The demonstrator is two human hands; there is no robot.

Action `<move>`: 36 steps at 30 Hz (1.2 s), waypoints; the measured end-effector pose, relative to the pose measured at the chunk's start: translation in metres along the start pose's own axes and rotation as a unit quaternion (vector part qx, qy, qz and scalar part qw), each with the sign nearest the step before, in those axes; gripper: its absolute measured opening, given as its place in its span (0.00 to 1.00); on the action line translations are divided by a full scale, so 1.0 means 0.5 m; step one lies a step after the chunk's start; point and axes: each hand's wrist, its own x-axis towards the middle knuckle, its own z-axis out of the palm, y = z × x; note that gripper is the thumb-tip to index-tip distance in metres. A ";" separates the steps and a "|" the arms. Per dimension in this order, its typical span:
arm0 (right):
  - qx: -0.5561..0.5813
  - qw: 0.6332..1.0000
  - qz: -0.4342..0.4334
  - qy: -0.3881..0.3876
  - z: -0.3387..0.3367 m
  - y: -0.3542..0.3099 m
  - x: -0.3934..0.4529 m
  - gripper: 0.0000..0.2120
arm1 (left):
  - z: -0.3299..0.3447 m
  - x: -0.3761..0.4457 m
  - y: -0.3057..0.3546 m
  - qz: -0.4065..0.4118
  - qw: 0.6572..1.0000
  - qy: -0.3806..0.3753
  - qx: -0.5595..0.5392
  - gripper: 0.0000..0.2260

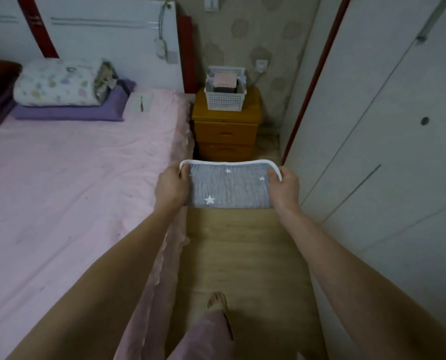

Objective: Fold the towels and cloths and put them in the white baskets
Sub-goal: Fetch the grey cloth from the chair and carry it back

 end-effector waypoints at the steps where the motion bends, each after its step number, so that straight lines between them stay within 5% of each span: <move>1: 0.001 1.000 0.002 -0.003 0.018 -0.012 0.049 0.09 | 0.007 0.050 0.012 -0.001 1.000 -0.002 0.007 0.17; 12: -0.052 0.998 0.023 -0.005 0.165 -0.096 0.594 0.10 | 0.152 0.580 0.158 0.017 0.999 -0.039 -0.028 0.12; 23: -0.011 0.998 0.054 -0.031 0.375 -0.187 1.186 0.09 | 0.330 1.160 0.249 -0.054 0.997 -0.036 -0.034 0.14; 36: -0.107 0.994 0.026 -0.026 0.641 -0.217 1.760 0.11 | 0.574 1.801 0.240 -0.031 0.995 -0.090 0.013 0.14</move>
